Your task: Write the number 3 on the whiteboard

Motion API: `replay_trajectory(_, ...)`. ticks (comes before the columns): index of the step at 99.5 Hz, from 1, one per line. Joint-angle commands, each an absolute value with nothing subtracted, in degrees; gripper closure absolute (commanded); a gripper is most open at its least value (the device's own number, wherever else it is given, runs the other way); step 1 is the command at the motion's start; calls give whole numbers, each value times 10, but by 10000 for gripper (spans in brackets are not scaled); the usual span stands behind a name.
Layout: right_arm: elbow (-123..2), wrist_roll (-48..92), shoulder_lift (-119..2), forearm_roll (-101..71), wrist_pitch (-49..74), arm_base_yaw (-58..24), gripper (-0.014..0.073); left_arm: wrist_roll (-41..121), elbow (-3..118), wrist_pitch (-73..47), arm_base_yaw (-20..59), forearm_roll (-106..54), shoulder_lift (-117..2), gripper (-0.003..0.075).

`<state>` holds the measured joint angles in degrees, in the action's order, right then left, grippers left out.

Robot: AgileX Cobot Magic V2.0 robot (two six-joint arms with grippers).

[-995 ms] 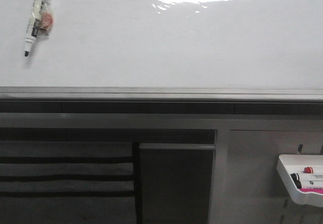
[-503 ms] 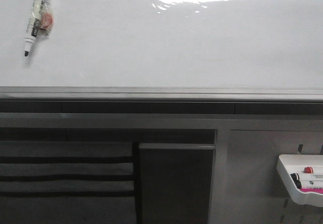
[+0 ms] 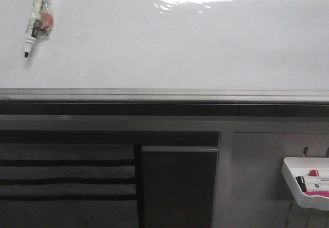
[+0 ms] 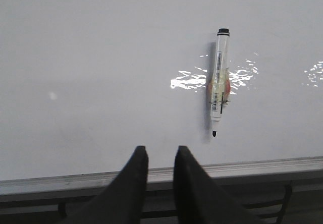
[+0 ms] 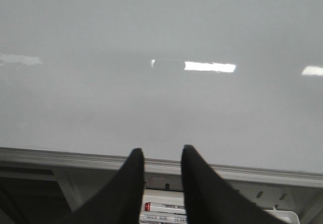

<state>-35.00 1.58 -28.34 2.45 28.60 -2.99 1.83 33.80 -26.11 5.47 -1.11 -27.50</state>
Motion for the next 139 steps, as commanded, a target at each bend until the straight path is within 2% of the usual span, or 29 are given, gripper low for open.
replay_trajectory(1, -370, 22, -292, 20, 243, -48, 279, 17, 359, -213, 68, -12, -286, 391)
replay_trajectory(5, -371, 22, -295, 18, 245, -59, 230, 17, 359, -211, 78, -12, -290, 335)
replay_trajectory(10, -377, 22, -307, 13, 253, -78, 205, 17, 359, -208, 96, -12, -302, 305)
replay_trajectory(12, -378, 22, -310, 12, 255, -84, 206, 17, 359, -207, 102, -12, -305, 305)
replay_trajectory(13, -400, 22, -350, 0, 284, -140, 206, 18, 359, -195, 147, -8, -349, 339)
replay_trajectory(19, -409, 22, -366, -12, 289, -166, 206, 18, 360, -185, 161, -8, -374, 352)
replay_trajectory(52, -421, 22, -441, -42, 279, -294, 206, 18, 407, -126, 188, 4, -566, 374)
replay_trajectory(85, -421, 22, -448, -46, 275, -303, 206, 18, 468, -36, 187, 30, -725, 374)
replay_trajectory(102, -421, 22, -448, -46, 276, -303, 206, 18, 507, -33, 186, 39, -790, 374)
replay_trajectory(139, -421, 22, -448, -46, 282, -303, 206, 18, 532, -28, 152, 39, -824, 374)
